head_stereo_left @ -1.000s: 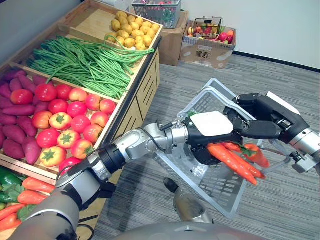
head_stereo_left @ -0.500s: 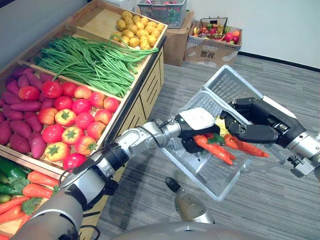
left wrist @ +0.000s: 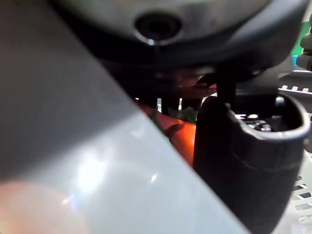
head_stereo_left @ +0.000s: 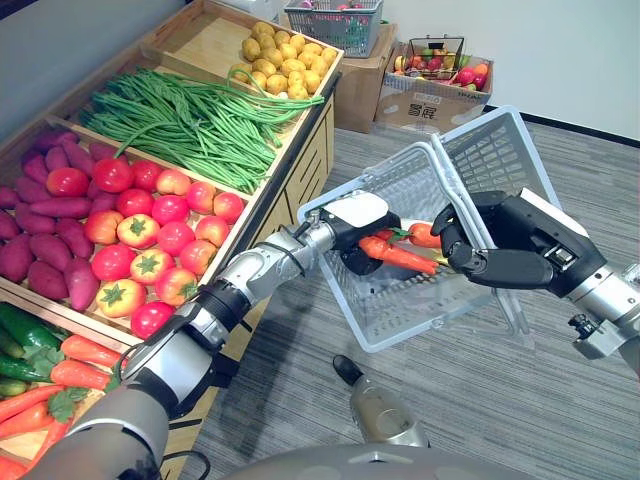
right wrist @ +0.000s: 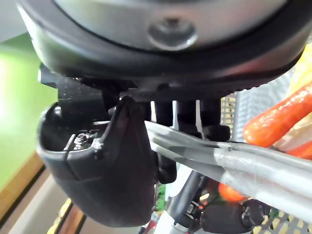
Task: Pick vegetable in the basket
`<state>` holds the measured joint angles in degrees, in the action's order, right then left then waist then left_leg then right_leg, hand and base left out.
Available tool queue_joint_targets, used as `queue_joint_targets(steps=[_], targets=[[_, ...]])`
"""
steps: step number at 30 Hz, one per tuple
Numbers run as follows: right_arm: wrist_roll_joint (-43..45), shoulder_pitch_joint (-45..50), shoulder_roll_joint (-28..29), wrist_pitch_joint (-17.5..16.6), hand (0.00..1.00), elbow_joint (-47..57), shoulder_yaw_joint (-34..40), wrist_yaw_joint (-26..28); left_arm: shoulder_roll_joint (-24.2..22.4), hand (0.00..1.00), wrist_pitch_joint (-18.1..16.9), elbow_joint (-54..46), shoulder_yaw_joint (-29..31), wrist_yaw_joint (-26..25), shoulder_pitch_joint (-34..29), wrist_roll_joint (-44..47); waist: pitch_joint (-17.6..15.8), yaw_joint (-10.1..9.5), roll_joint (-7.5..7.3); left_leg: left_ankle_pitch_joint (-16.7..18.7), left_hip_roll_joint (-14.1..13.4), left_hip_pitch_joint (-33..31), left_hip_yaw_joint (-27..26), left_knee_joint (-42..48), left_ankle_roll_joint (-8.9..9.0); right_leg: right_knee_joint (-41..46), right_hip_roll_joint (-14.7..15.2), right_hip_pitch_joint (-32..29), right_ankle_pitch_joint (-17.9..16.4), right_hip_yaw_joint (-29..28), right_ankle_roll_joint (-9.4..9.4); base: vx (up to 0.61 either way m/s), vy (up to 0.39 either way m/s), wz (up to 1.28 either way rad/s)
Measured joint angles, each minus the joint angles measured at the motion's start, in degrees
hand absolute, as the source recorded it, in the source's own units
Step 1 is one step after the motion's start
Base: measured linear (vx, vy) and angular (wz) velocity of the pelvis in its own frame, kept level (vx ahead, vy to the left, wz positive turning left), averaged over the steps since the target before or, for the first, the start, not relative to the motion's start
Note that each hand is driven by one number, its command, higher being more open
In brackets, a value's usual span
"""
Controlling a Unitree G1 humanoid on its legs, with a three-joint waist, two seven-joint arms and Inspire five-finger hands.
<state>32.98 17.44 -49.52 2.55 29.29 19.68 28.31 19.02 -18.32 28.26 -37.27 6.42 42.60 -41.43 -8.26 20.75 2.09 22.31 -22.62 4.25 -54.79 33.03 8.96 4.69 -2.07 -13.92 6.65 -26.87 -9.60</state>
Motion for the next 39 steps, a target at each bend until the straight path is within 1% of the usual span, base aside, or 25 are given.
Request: queue_joint_targets(steps=[1,2,12,16,19,21,24,27,30,35,39], targets=[[0.00,0.09,0.00,0.00,0.00,0.08,0.00,0.00,0.00,0.00,0.00,0.01,0.00,0.00,0.00,0.00,-0.02,-0.01,-0.03,0.00,0.01,0.00,0.00,0.00,0.00,0.00,0.00,0.00,0.00,0.00,0.00,0.01,0.034,0.00],[0.00,0.25,0.00,0.00,0.00,0.13,0.00,0.02,0.00,1.00,0.00,0.02,0.00,0.01,0.00,0.00,-0.04,-0.03,-0.06,0.00,0.01,0.00,0.00,0.00,-0.01,0.00,0.01,0.00,0.00,0.00,0.00,0.01,0.034,0.00],[0.01,0.46,0.00,0.00,0.00,0.14,-0.02,0.14,-0.03,1.00,-0.10,0.00,-0.06,0.77,0.01,0.07,-0.05,-0.01,-0.08,-0.06,0.01,0.01,0.11,0.01,-0.10,-0.01,0.07,0.06,0.00,0.11,0.00,0.00,0.003,0.00],[0.03,2.03,0.07,0.00,0.00,0.16,-0.02,0.08,-0.05,1.00,-0.14,-0.38,-0.52,1.32,0.02,0.07,-0.05,0.00,-0.09,-0.11,0.01,-0.11,0.94,0.00,-0.19,-0.06,0.30,0.44,-0.03,0.81,0.05,0.00,0.001,0.08],[0.03,2.28,1.13,0.00,0.00,0.19,0.00,0.11,0.02,1.00,0.42,-2.40,-0.74,1.49,0.07,0.19,-0.03,0.06,-0.09,-0.23,0.10,-0.81,1.94,0.08,-0.41,-0.11,0.67,0.49,-0.07,1.67,0.08,-0.01,0.019,0.17],[0.02,3.19,2.72,0.07,0.00,0.18,0.03,0.01,0.28,1.00,1.11,-5.42,-0.73,1.59,0.11,0.59,-0.03,-0.05,-0.10,-0.34,0.06,-1.47,2.85,0.20,-0.59,-0.10,0.92,0.51,-0.09,2.46,0.12,0.00,0.020,0.20],[-0.05,4.40,4.99,0.57,0.00,0.18,0.05,0.37,1.16,1.00,1.10,-11.06,-0.62,1.86,0.13,3.32,-0.02,-0.35,-0.10,-0.46,-0.04,-1.85,4.04,0.33,-0.78,0.03,1.14,0.92,-0.17,3.37,0.25,0.00,0.019,0.17],[-0.06,6.48,7.26,0.75,0.00,0.18,0.07,0.51,1.25,1.00,1.06,-16.13,0.30,1.90,0.89,8.25,0.02,-0.56,-0.13,-0.69,0.17,-2.34,5.88,0.32,-1.18,0.06,1.82,1.82,-0.36,5.14,0.45,0.00,0.021,0.28],[-0.07,6.67,9.52,0.75,0.00,0.34,0.97,1.10,1.90,1.00,0.95,-19.14,0.30,2.71,0.88,11.44,0.08,-1.05,-0.13,-0.88,0.33,-3.10,7.39,0.37,-1.47,0.12,2.26,2.10,-0.53,6.31,0.65,-0.02,0.018,0.24],[-0.07,7.08,9.71,0.73,0.00,0.34,2.32,1.17,3.53,1.00,0.97,-23.69,0.30,4.64,0.86,14.58,0.16,-2.18,-0.04,-1.68,0.68,-4.14,9.69,0.05,-1.86,0.19,2.96,2.55,-0.68,8.38,0.90,0.00,0.002,0.23],[-0.02,8.81,9.71,0.58,0.00,0.43,2.41,1.41,6.71,1.00,0.96,-28.57,0.23,7.48,0.86,21.22,0.48,-3.24,0.20,-2.35,1.04,-5.02,12.04,-0.41,-2.04,0.15,3.58,3.37,-0.78,10.50,1.06,0.02,-0.002,0.27]])
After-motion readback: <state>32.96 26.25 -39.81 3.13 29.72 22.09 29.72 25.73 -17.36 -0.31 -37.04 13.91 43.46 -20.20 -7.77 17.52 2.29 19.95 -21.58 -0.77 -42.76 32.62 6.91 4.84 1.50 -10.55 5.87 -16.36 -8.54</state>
